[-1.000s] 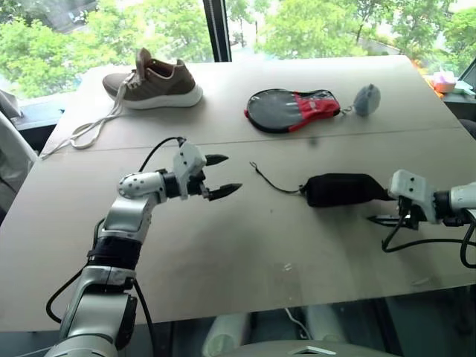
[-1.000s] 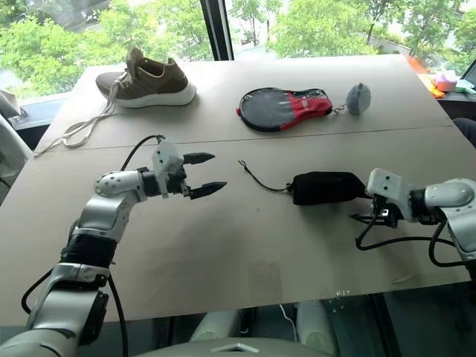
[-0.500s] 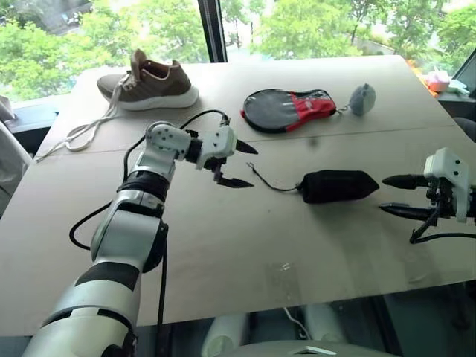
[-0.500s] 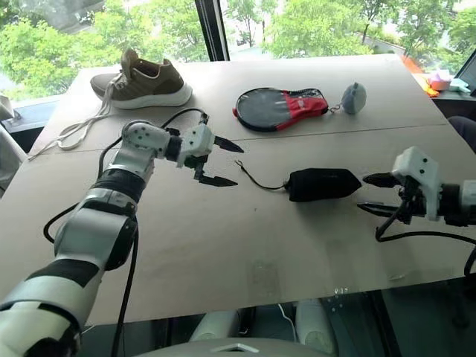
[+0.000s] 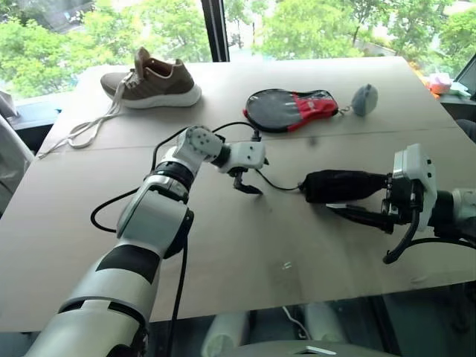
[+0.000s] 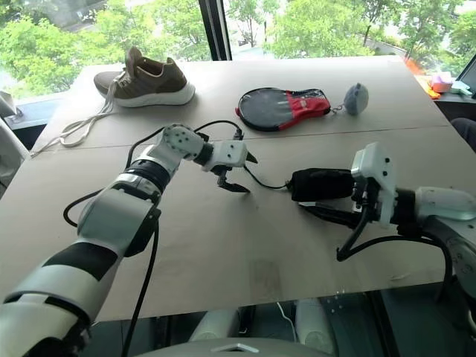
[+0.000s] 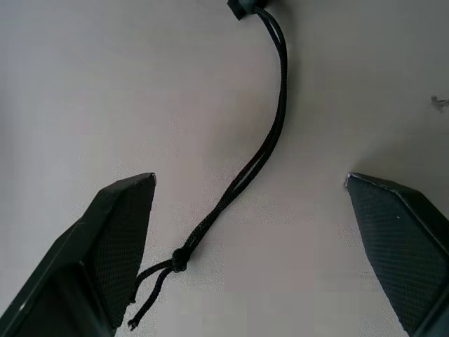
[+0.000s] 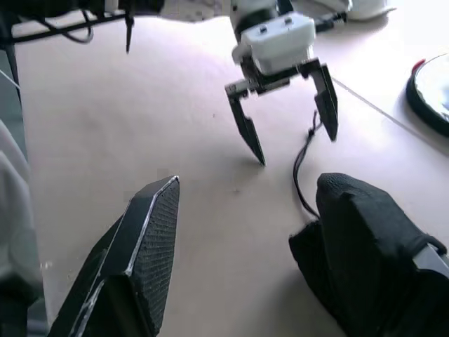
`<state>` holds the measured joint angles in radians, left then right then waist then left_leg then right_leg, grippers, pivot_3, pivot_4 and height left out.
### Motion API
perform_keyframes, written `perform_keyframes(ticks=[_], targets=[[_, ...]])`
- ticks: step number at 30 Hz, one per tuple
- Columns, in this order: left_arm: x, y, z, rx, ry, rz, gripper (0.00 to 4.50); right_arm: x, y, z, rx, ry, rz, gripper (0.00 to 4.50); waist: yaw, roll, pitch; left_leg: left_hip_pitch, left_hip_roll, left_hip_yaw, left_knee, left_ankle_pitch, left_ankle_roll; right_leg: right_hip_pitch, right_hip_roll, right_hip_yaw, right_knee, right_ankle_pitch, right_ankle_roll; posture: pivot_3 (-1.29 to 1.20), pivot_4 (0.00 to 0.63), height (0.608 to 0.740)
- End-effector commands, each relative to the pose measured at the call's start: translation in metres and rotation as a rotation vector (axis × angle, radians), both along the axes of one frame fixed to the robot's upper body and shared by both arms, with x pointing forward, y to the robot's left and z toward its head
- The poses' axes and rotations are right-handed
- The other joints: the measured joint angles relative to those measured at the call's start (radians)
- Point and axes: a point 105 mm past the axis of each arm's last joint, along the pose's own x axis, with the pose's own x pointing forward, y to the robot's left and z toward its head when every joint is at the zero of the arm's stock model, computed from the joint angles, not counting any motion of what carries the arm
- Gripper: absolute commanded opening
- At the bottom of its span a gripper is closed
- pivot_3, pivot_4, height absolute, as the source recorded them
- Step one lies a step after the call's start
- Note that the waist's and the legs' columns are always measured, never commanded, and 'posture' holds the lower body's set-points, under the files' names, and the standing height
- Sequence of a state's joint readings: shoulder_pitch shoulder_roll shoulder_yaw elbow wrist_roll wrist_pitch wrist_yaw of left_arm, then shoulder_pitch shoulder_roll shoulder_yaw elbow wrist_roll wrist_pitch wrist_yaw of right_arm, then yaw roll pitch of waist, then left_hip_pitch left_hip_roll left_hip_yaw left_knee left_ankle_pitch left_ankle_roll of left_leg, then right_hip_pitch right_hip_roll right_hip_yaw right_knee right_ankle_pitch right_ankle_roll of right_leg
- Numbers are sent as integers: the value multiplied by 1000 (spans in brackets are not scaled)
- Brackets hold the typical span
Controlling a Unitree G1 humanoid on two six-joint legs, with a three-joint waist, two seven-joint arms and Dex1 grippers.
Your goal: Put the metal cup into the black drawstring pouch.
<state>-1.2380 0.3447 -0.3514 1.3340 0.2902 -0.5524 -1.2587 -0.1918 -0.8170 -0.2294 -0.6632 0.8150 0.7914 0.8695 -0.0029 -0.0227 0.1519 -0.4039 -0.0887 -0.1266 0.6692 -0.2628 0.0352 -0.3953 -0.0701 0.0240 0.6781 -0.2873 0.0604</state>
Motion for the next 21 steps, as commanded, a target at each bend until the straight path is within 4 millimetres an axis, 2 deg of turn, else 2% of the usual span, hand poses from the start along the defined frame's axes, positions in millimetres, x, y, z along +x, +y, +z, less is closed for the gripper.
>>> perform_keyframes(ticks=[1,2,3,5,8,9,11,12,18,21], targets=[[10,15,-13,92,-40,100,4500,-13,11,2,12,-6,19,3106,5,0,0,1,0,0,0,0,1,2,0,0,0,0,0,0,150,740],[11,18,-14,104,-38,113,4500,-14,11,1,11,-1,15,3106,5,-1,0,3,0,0,0,-2,3,3,0,0,0,0,0,0,150,740],[11,22,-15,117,-34,126,3956,-15,12,0,13,0,8,3137,5,0,-1,5,0,0,0,-2,4,4,0,0,0,0,0,0,150,740],[10,31,-19,147,-14,144,3273,-15,12,1,22,-1,-4,3137,3,0,-1,6,0,0,0,-3,4,6,1,0,1,0,1,0,150,740],[8,40,-23,177,8,148,1952,-15,13,2,22,-5,-11,3137,-9,0,-1,9,0,0,0,-3,5,8,1,0,2,1,1,0,150,740],[6,42,-25,180,20,148,1380,-14,13,3,23,-6,-11,3137,-11,0,-1,10,0,-1,0,-3,5,9,2,0,2,1,1,0,150,740],[4,46,-27,188,37,144,606,-13,15,4,26,-9,-11,3137,-14,0,-1,11,1,0,0,-3,5,9,2,0,2,1,1,0,150,740],[3,47,-27,191,44,142,61,-12,16,4,26,-9,-9,3137,-15,0,-1,11,1,0,0,-3,5,9,2,0,2,1,1,0,150,740],[-2,42,-22,91,119,139,61,-8,20,4,23,-10,5,3137,-19,0,-1,11,1,0,0,-3,5,9,4,1,1,1,1,0,150,740],[-5,25,0,-139,176,107,61,-1,19,2,3,-25,-21,3137,-17,0,-1,8,1,0,0,-3,4,6,5,1,0,1,1,0,150,740]])
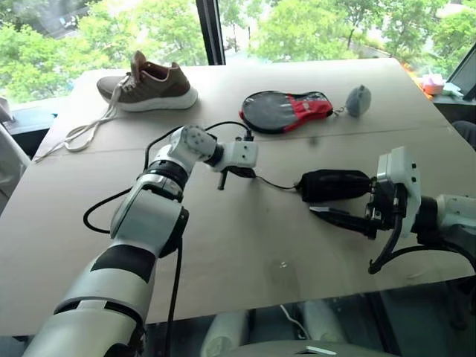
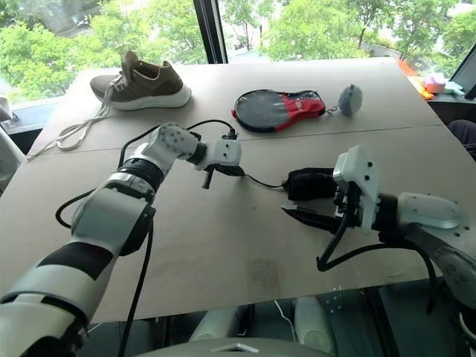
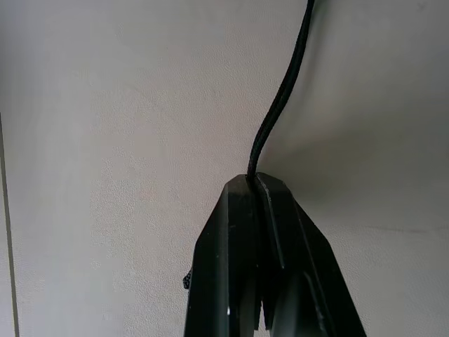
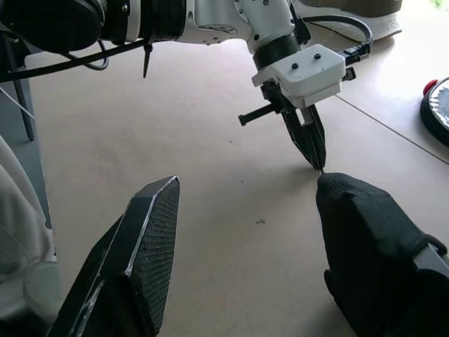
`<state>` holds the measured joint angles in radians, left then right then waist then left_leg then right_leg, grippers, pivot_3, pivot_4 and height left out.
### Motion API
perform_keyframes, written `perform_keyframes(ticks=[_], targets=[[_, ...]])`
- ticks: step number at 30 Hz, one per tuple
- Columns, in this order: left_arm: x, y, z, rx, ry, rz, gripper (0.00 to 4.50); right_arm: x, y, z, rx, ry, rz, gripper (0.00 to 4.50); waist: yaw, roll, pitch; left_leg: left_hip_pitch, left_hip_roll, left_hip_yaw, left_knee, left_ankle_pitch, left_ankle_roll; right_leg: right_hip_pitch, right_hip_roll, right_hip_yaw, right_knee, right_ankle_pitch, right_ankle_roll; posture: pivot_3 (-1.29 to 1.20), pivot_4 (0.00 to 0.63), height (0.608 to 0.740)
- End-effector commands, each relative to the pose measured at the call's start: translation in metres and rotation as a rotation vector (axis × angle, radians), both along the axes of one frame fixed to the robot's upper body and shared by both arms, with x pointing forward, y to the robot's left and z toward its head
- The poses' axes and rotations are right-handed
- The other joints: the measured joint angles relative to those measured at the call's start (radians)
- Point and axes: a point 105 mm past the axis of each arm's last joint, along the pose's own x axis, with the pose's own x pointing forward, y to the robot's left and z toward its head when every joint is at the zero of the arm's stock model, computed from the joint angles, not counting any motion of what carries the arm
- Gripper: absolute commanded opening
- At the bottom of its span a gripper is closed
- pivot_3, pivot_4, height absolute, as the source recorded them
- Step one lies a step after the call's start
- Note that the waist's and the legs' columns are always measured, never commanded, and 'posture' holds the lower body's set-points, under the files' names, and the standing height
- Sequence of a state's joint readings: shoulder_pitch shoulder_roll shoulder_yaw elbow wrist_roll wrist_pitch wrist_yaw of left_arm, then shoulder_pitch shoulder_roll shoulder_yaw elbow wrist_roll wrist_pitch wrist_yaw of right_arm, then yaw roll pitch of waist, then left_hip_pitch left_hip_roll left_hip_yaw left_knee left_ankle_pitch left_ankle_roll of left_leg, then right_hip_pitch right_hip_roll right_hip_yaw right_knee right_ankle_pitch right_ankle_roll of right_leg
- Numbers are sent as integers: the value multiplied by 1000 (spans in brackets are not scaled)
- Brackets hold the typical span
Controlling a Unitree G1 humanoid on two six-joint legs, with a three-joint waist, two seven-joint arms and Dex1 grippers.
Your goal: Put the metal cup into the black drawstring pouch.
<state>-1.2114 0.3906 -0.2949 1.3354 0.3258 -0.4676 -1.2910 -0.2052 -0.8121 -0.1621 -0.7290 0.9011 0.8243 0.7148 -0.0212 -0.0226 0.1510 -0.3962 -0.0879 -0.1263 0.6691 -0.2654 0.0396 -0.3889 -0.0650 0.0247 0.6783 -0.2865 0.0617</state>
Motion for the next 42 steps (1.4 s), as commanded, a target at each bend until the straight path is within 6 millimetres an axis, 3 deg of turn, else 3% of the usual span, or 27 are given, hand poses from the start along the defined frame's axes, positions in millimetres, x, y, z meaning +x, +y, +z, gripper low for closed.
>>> perform_keyframes(ticks=[1,8,14,18,21,25,27,31,35,42], targets=[[-7,-6,17,-224,89,-8,61,7,-1,3,-29,-59,-30,3137,2,0,0,-3,0,0,0,1,-3,-2,0,0,0,0,0,0,150,740],[-3,-22,110,-668,-39,-80,61,39,1,6,-69,-195,-150,3137,6,-1,0,-20,-1,-2,7,3,-5,-17,-5,-6,1,0,0,0,150,740],[-17,-27,155,-841,-113,-137,61,74,2,6,-192,-333,-247,3137,0,0,0,-20,-1,-2,5,3,-5,-18,-6,-4,1,0,0,0,150,740],[-34,-34,185,-964,-109,-162,61,91,12,16,-133,-335,-282,3137,-7,0,0,-20,-1,-1,5,3,-5,-19,-6,-4,2,0,0,0,150,740],[-41,-35,175,-916,-97,-157,61,92,20,17,-130,-323,-268,3137,-12,0,0,-20,-1,-2,5,3,-5,-19,-6,-3,1,0,0,0,150,740],[-35,-23,125,-701,-83,-84,61,92,22,12,-155,-312,-263,3137,-18,2,-1,-19,-2,-1,4,3,-5,-19,-6,-3,2,0,0,0,150,740],[-27,-16,107,-676,-69,-8,61,95,24,14,-142,-308,-275,3137,-19,2,-1,-18,-1,-1,4,3,-6,-19,-6,-3,2,0,0,0,150,740],[-8,-7,97,-876,30,219,61,108,40,8,-53,-185,-319,3137,-20,2,-1,-18,-1,-2,5,3,-6,-19,-6,-3,3,0,0,0,150,740],[3,5,90,-1084,81,445,61,124,64,-20,-124,-40,-316,3137,-23,2,-1,-19,-2,-2,5,3,-6,-19,-6,-3,2,0,0,0,150,740],[11,54,91,-1305,-69,844,61,163,93,-50,-164,147,-413,3137,-39,2,-2,-18,-2,-1,5,4,-6,-20,-6,-3,4,0,-1,0,150,740]])
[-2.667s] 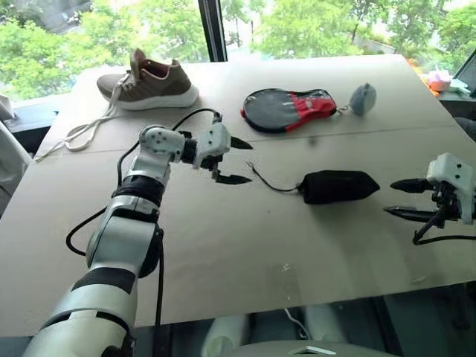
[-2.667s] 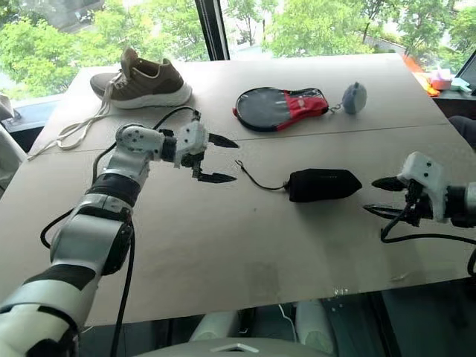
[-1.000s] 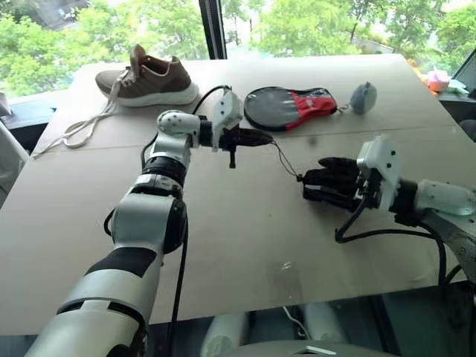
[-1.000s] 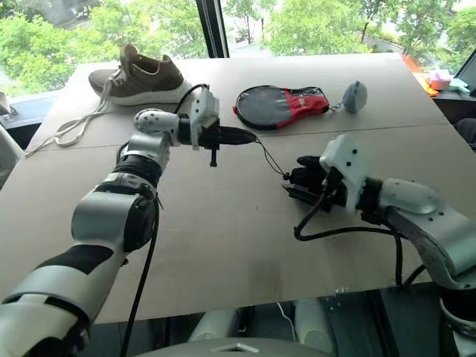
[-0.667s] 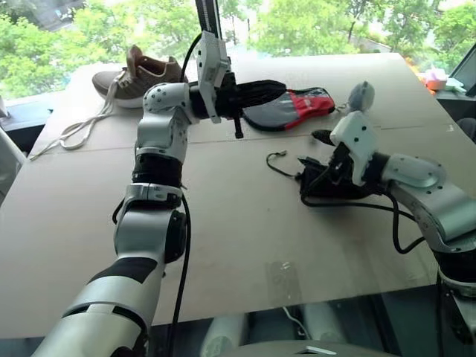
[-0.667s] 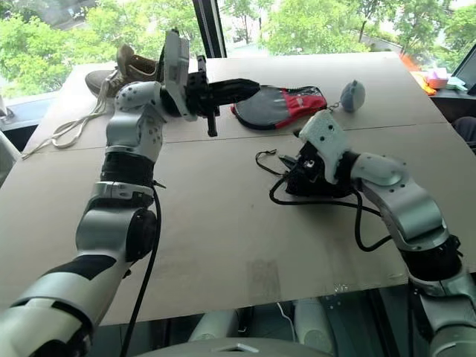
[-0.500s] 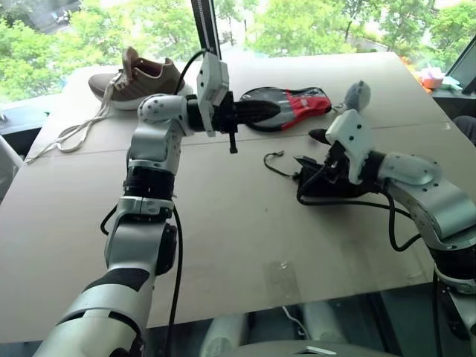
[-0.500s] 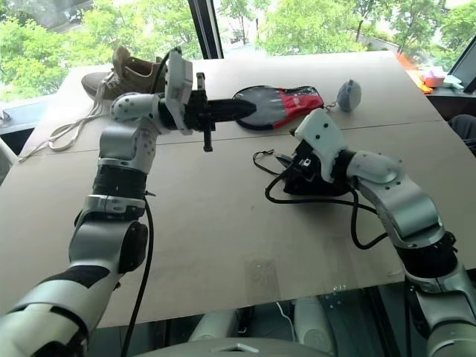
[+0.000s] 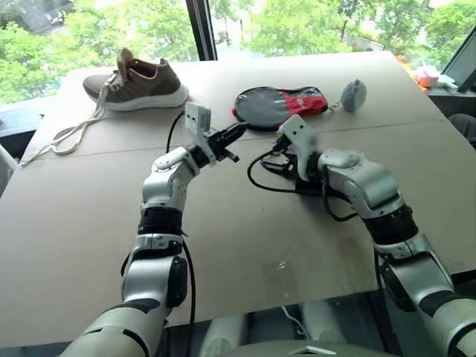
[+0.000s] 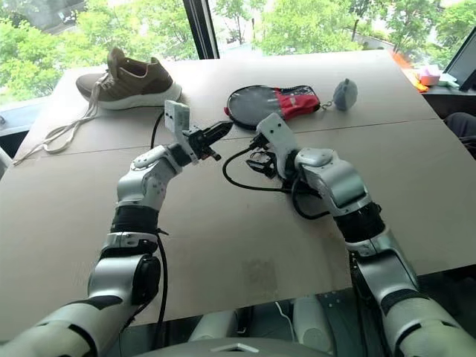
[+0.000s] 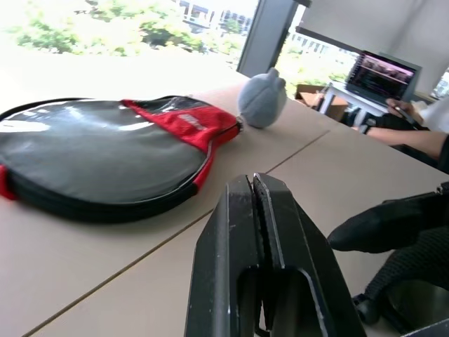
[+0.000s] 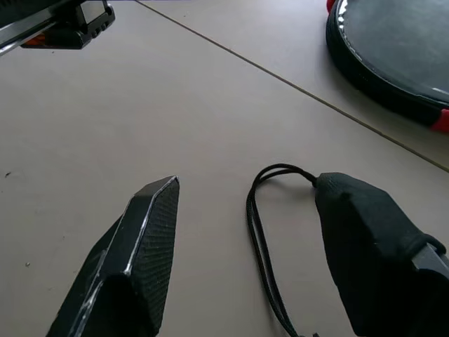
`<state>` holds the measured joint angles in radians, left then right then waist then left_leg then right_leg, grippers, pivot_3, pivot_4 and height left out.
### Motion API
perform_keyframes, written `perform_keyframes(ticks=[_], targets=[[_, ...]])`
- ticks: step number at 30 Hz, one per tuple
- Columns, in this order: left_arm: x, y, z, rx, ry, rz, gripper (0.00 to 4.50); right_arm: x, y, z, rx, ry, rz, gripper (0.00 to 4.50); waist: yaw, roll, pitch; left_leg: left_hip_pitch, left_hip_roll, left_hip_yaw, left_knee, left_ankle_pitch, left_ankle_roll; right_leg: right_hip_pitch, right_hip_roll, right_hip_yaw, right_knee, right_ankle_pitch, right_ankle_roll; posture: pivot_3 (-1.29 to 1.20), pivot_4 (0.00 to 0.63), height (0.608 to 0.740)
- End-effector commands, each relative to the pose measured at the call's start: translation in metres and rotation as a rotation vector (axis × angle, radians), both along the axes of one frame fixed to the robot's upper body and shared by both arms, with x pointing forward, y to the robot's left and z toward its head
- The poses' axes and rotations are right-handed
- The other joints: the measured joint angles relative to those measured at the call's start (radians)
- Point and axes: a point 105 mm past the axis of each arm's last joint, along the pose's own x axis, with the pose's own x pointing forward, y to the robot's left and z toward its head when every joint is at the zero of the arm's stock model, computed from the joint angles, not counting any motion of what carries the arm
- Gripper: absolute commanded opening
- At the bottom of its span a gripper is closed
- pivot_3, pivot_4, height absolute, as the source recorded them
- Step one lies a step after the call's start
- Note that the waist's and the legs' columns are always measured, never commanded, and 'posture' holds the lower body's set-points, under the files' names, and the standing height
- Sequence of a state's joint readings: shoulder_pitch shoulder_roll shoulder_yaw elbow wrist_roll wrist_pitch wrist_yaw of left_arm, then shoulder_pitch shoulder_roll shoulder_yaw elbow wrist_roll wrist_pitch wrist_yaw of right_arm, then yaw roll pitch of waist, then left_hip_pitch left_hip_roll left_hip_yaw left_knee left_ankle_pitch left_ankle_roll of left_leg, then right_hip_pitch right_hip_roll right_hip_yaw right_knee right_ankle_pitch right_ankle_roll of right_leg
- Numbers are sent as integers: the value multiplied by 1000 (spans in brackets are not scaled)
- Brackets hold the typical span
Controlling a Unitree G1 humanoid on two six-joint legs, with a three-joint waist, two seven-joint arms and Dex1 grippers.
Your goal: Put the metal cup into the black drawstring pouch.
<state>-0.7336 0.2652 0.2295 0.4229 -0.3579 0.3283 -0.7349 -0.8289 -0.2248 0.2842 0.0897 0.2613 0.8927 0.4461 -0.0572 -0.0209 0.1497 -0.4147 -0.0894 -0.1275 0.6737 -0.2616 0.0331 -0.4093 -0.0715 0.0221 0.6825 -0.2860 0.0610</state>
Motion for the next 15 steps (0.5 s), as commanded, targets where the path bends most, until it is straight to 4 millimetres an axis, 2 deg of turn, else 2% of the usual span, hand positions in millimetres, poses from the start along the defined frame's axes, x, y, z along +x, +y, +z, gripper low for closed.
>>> perform_keyframes(ticks=[1,4,7,11,14,15], targets=[[-4,33,28,-79,-89,211,61,15,3,-12,-27,50,-60,3137,-2,0,0,0,0,0,0,0,0,0,0,0,0,0,0,0,150,740],[-12,53,29,-106,-96,298,61,12,12,-23,-39,108,-27,3137,-4,0,-1,0,-1,0,0,0,0,0,-1,0,-2,0,0,0,150,740],[-19,67,22,-80,-88,362,61,17,11,-40,-78,152,-84,3137,-9,1,-2,0,-1,0,-1,0,0,0,-2,0,-1,0,0,0,150,740],[-25,68,19,-73,-85,376,61,28,11,-46,-55,152,-153,3137,-11,-1,-7,3,-1,1,0,0,-1,0,-1,0,2,0,0,0,150,740],[-28,65,18,-60,-85,371,61,27,32,-44,5,147,-96,3137,-11,-2,-8,8,-1,3,0,1,-2,3,-1,2,7,0,-1,0,150,740],[-28,64,18,-56,-85,369,7,25,39,-45,-3,133,-65,2878,-11,-2,-8,12,-1,4,-1,1,-2,5,0,4,7,0,-1,0,150,740]])
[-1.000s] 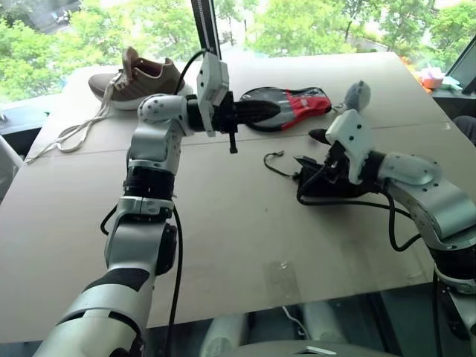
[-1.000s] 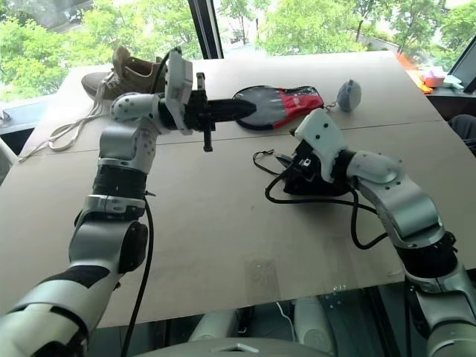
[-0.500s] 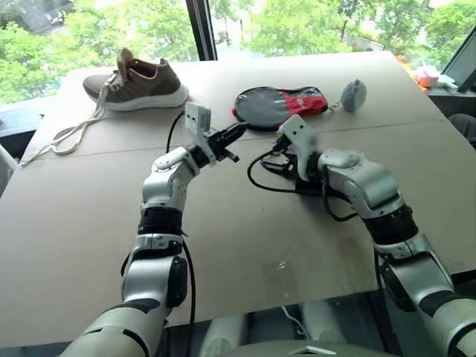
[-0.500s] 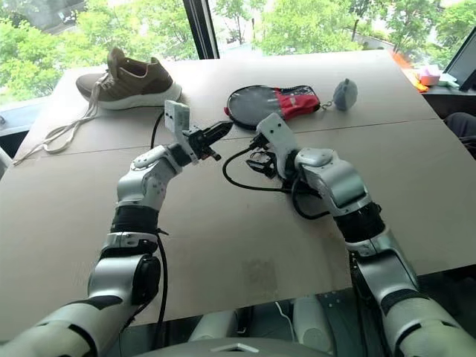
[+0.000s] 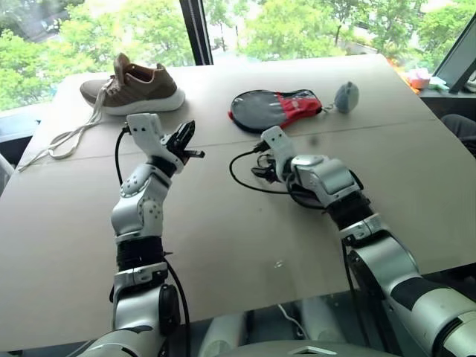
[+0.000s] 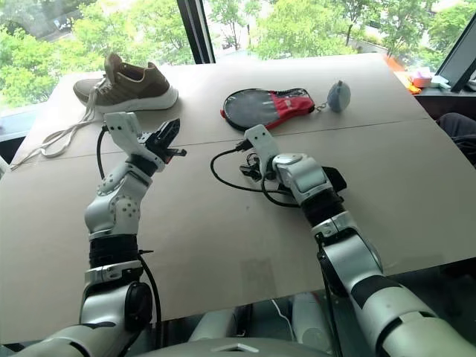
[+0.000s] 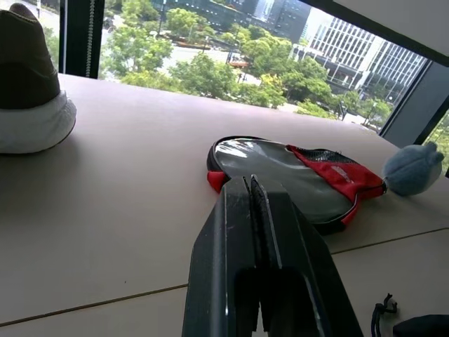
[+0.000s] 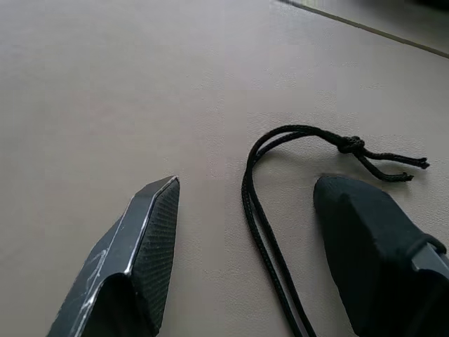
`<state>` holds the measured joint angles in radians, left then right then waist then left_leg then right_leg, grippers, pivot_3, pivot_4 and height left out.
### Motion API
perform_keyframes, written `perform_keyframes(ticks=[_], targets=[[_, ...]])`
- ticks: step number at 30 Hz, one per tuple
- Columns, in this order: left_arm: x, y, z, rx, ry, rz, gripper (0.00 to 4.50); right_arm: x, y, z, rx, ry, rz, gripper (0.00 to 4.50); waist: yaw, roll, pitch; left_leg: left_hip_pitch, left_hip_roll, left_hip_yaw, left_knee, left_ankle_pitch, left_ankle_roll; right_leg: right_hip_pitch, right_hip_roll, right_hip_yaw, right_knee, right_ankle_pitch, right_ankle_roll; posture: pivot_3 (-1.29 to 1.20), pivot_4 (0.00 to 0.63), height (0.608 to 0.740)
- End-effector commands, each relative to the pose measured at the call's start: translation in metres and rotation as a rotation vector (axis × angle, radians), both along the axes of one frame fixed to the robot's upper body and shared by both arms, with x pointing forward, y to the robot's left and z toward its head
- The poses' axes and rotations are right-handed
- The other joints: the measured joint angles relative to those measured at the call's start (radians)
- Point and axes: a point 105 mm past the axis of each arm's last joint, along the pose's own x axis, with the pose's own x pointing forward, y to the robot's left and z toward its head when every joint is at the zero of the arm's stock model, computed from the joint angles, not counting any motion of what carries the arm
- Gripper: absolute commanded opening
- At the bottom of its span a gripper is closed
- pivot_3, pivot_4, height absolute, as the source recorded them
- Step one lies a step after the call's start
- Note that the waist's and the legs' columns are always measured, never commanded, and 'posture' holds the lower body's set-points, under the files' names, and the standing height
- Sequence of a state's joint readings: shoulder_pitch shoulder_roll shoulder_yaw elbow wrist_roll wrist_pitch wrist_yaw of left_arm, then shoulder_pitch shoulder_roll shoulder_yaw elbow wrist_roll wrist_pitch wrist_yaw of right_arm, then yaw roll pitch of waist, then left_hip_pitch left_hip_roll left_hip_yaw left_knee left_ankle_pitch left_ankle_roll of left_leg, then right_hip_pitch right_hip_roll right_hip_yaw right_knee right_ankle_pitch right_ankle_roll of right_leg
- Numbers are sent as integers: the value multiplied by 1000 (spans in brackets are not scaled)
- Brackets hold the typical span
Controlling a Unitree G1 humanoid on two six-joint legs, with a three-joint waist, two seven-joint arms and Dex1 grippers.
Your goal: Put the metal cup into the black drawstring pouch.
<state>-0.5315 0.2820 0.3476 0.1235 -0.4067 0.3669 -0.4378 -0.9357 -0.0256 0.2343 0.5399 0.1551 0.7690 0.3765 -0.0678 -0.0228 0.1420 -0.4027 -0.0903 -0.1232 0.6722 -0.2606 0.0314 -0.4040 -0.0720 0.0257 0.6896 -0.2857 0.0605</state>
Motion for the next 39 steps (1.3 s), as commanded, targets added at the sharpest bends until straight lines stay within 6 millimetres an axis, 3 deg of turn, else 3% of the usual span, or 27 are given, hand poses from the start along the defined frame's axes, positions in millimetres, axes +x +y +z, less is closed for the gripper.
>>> perform_keyframes(ticks=[1,7,9,14,20,23,28,32,39], targets=[[-6,-6,17,23,-60,-20,0,-2,17,-4,-4,-35,64,2551,-1,0,0,6,0,1,-2,0,0,4,0,2,0,0,0,0,150,740],[-19,-20,12,110,-40,-170,0,0,12,-26,-126,-89,99,82,-20,0,-1,11,2,4,-4,0,0,4,2,6,4,0,0,0,150,740],[-27,-17,8,175,-18,-241,0,2,9,-27,-148,-110,105,30,-28,0,-1,11,2,4,-5,0,0,3,2,8,4,0,0,0,150,740],[-41,10,-2,330,62,-334,0,5,9,-18,-98,-145,111,30,-29,0,-1,13,1,3,-7,0,0,1,2,9,4,0,0,0,150,740],[-90,11,-13,445,177,-696,0,5,7,-3,-29,-152,100,30,-25,2,0,14,0,4,-11,-1,0,1,2,9,1,0,0,0,150,740],[-112,16,-18,478,263,-832,0,3,9,12,56,-139,100,30,-25,2,0,14,1,3,-14,0,0,0,2,11,-1,0,0,0,150,740],[-109,23,-13,515,261,-827,0,-6,11,50,245,-123,112,30,-21,4,1,9,1,3,-19,0,-1,-5,2,11,-5,0,0,0,150,740],[-105,16,-6,488,216,-839,0,-31,9,102,452,-118,218,30,-21,4,1,4,1,2,-20,0,-1,-7,2,11,-8,0,-1,0,150,740],[-100,-5,-3,456,155,-885,0,-55,-27,185,722,-217,244,30,-15,7,3,4,1,2,-21,0,0,-8,1,10,-9,0,-1,0,150,740]])
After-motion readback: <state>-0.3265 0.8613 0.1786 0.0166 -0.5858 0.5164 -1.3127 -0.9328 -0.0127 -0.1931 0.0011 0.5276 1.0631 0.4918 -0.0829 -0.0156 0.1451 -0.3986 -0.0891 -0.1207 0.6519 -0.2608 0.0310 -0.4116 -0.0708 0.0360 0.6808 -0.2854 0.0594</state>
